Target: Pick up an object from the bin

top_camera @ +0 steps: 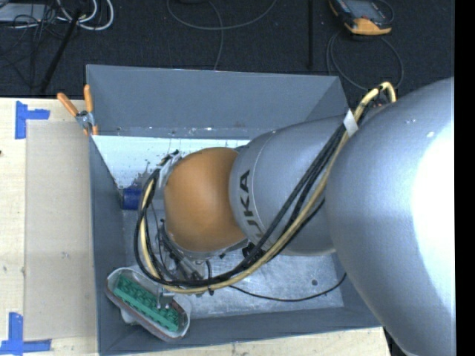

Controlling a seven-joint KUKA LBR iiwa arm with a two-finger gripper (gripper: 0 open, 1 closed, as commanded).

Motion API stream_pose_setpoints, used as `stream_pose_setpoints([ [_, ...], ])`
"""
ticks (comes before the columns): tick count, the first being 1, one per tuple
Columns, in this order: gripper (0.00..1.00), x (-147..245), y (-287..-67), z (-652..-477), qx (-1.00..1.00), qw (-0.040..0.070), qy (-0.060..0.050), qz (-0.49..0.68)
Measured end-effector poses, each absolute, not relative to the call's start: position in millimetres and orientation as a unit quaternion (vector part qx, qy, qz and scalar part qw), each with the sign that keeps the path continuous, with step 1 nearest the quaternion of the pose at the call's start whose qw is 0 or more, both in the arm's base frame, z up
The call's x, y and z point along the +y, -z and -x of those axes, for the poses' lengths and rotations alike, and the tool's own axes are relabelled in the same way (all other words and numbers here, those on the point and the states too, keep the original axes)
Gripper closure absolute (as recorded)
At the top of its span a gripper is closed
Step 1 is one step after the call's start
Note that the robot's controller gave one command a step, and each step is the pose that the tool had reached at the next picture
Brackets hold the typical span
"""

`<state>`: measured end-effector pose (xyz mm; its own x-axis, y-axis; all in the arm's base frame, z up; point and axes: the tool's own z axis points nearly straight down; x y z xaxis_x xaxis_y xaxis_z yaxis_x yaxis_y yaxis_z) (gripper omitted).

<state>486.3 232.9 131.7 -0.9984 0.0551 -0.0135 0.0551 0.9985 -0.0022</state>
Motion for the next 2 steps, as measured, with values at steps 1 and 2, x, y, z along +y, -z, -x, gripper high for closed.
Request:
stream_pose_setpoints([
  [1,0.0,231.2,-127.9,-487.0,0.997,0.006,0.005,-0.073],
  [2,0.0,240.1,-137.8,-482.2,0.997,0.002,0.002,-0.072],
])
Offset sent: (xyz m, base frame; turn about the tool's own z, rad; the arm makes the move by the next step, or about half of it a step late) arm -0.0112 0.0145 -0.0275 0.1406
